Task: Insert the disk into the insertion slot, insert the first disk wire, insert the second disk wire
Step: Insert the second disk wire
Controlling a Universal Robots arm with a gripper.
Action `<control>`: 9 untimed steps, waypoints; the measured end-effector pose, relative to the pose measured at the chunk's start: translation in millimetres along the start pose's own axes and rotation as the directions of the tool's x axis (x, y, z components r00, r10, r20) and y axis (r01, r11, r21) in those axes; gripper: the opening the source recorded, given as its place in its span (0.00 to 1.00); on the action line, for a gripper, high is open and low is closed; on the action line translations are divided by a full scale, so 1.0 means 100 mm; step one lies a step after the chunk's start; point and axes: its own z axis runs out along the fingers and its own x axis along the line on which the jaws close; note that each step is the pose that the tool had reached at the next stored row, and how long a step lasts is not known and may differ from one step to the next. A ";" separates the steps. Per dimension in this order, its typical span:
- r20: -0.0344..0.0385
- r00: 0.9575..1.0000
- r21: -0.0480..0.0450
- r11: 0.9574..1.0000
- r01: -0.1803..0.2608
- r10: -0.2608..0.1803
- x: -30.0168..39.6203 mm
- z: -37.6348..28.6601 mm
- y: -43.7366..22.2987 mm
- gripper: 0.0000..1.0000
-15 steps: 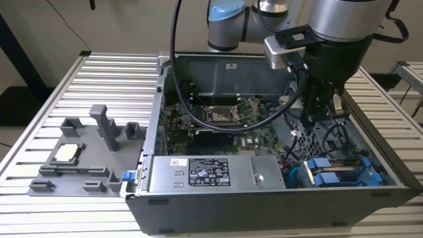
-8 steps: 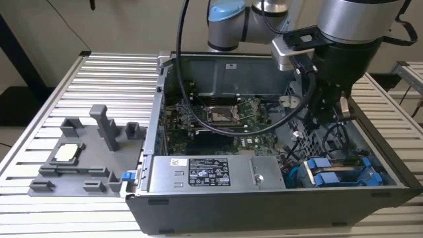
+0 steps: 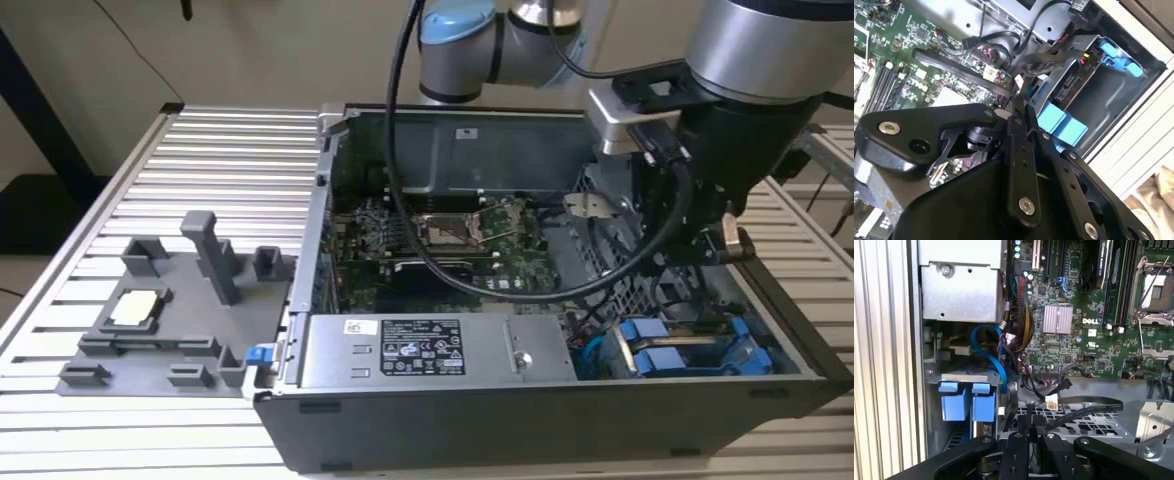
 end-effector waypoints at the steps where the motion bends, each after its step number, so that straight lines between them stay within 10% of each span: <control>1: 0.000 1.000 -0.007 1.000 0.000 0.000 0.024 0.001 -0.019 0.16; 9: 0.003 1.000 -0.080 0.997 -0.003 0.003 0.187 0.017 -0.183 0.16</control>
